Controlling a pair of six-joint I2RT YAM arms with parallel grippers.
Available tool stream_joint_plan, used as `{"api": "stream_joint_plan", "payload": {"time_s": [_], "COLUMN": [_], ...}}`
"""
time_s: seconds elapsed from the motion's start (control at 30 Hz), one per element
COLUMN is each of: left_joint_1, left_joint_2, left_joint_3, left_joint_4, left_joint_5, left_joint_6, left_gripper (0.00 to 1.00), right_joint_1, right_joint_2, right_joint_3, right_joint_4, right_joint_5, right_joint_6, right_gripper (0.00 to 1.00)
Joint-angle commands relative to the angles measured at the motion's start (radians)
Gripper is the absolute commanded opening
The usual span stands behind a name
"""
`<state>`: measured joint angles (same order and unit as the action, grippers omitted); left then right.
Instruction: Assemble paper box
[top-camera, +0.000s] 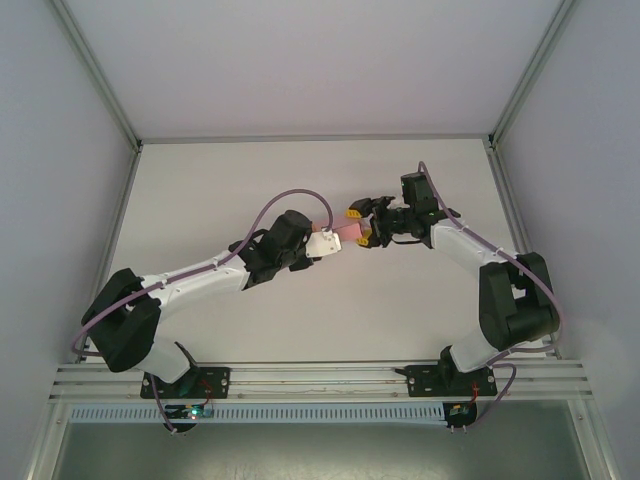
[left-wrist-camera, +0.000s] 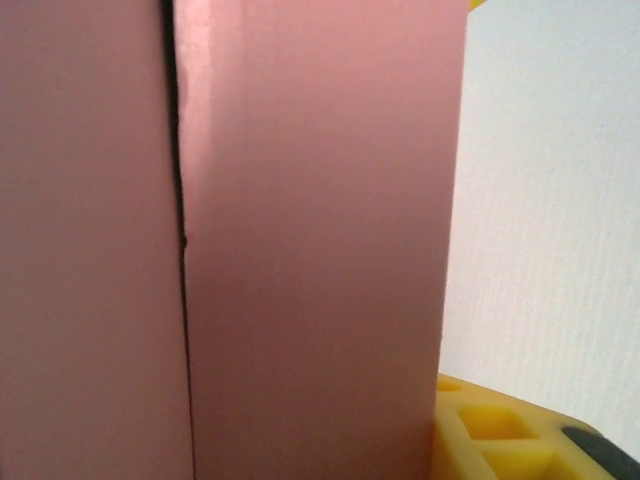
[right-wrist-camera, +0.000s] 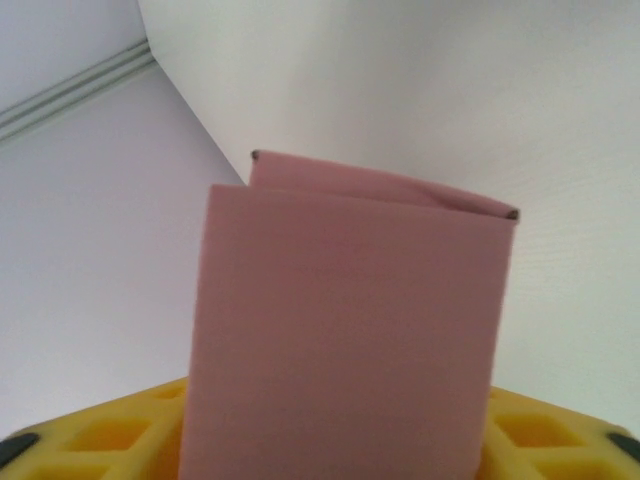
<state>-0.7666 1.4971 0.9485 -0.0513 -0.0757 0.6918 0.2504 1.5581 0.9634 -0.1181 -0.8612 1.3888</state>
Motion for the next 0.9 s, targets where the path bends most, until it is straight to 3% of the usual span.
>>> {"api": "stream_joint_plan", "payload": {"time_s": [0.0, 0.03, 0.07, 0.1, 0.27, 0.37, 0.47, 0.7, 0.8, 0.87], "left_joint_1": [-0.008, -0.008, -0.007, -0.003, 0.031, 0.04, 0.046, 0.11, 0.142, 0.148], "left_joint_2": [-0.034, -0.036, -0.04, -0.043, -0.051, -0.045, -0.032, 0.023, 0.06, 0.086], "left_joint_3": [0.0, -0.002, -0.001, -0.001, 0.038, 0.054, 0.07, 0.198, 0.251, 0.281], "left_joint_4": [0.023, 0.015, -0.004, -0.02, -0.184, -0.269, -0.355, -0.592, -0.696, -0.749], "left_joint_5": [0.039, 0.041, 0.05, 0.059, 0.137, 0.165, 0.211, 0.399, 0.465, 0.435], "left_joint_6": [-0.028, -0.029, -0.026, -0.029, -0.08, -0.088, -0.058, -0.015, 0.036, 0.051], "left_gripper": [0.28, 0.28, 0.26, 0.26, 0.24, 0.22, 0.21, 0.21, 0.21, 0.21], "right_joint_1": [-0.006, -0.009, -0.013, -0.016, -0.038, -0.052, -0.07, -0.088, -0.077, -0.051], "right_joint_2": [-0.032, -0.039, -0.049, -0.062, -0.187, -0.301, -0.407, -0.609, -0.589, -0.56], "right_joint_3": [0.068, 0.083, 0.098, 0.113, 0.159, 0.128, 0.07, -0.118, -0.091, -0.065], "right_joint_4": [-0.139, -0.178, -0.214, -0.256, -0.409, -0.412, -0.336, 0.006, -0.033, -0.092], "right_joint_5": [0.018, 0.046, 0.075, 0.115, 0.374, 0.524, 0.578, 0.409, 0.263, 0.235], "right_joint_6": [-0.158, -0.197, -0.252, -0.3, -0.59, -0.686, -0.796, -1.028, -1.084, -1.145], "right_gripper": [0.67, 0.69, 0.8, 0.97, 0.98, 0.98, 0.98, 0.98, 0.98, 0.98]}}
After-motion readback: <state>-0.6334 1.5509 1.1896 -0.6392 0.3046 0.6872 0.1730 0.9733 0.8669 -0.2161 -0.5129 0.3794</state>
